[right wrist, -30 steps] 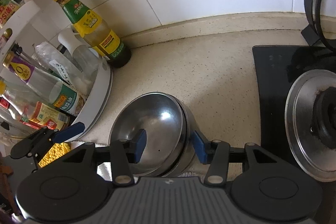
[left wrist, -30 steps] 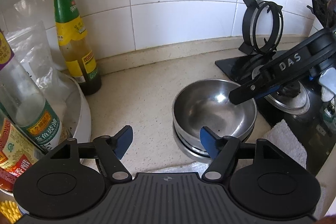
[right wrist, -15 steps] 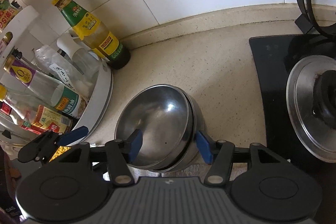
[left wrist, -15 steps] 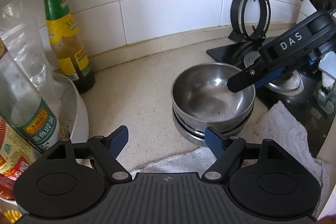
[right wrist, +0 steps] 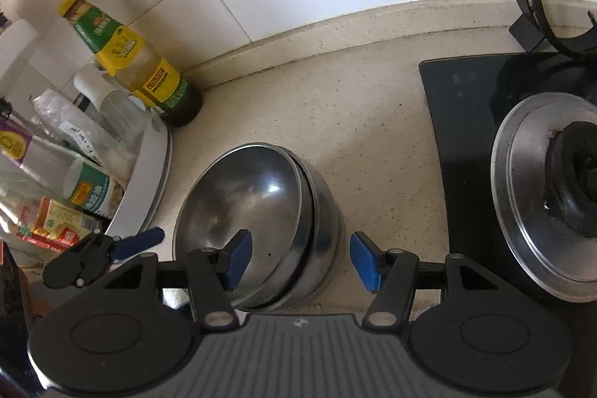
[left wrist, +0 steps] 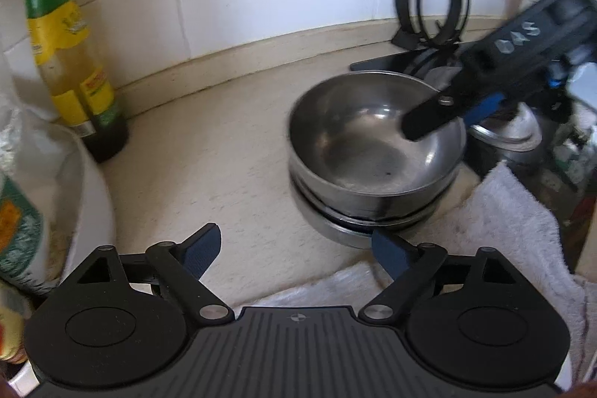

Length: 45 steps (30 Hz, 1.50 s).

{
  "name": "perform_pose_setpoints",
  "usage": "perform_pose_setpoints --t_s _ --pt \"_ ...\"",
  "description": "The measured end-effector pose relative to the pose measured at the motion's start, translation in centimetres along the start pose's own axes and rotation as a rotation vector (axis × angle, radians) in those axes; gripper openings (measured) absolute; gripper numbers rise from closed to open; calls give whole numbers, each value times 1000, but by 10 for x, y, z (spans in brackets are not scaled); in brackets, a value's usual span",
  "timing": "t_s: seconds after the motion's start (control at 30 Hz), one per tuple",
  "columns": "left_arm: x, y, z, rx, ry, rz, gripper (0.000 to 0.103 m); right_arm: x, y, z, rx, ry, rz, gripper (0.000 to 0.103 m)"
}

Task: Organize plates and bowls

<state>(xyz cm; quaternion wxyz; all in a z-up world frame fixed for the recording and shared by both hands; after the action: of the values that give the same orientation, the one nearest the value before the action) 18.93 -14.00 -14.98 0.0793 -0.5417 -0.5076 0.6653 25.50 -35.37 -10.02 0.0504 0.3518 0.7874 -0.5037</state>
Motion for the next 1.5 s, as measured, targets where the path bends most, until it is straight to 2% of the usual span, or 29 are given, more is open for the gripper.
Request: perform_pose_setpoints --t_s 0.07,0.2,0.23,0.33,0.5,0.7,0.8,0.93,1.03,1.1,1.23,1.5 --pt "6 -2 0 25 -10 -4 91 -3 1 2 -7 9 16 81" --pt "7 -1 -3 15 -6 6 90 -6 -2 2 5 -31 43 81" --pt "5 1 -2 28 -7 7 90 -7 0 4 25 -39 40 81" --pt "3 8 8 98 -3 -1 90 -11 7 3 -28 -38 67 81" --pt "0 12 20 147 31 16 90 -4 29 9 34 -116 41 81" --pt "-4 15 34 224 114 52 90 -3 35 16 -29 -63 23 82" --pt "-2 14 38 240 155 72 93 -5 30 15 -59 -77 26 84" --pt "-6 23 35 252 145 93 94 -6 40 16 -41 -75 -6 85" --pt "-5 28 33 282 121 82 95 -9 37 17 -60 -70 0 85" --pt "-6 29 35 278 125 89 97 -12 37 18 -71 -59 5 89" --pt "-8 32 38 266 121 113 99 -9 50 19 -73 -46 -44 93" --pt "-15 42 45 229 123 144 103 -21 53 19 -78 -80 -32 94"
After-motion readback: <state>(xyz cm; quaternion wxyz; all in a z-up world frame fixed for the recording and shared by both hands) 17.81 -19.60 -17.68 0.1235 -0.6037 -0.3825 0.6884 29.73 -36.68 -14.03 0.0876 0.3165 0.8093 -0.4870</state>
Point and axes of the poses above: each gripper's, at about its wrist camera, not at the fingertips, and y roughly the way its jaws point, z to its right, x to its underside, the point moved 9 cm from there along y, roughly the way its jaws point, and after that the axes turned 7 degrees about -x, right-handed, at the moved point
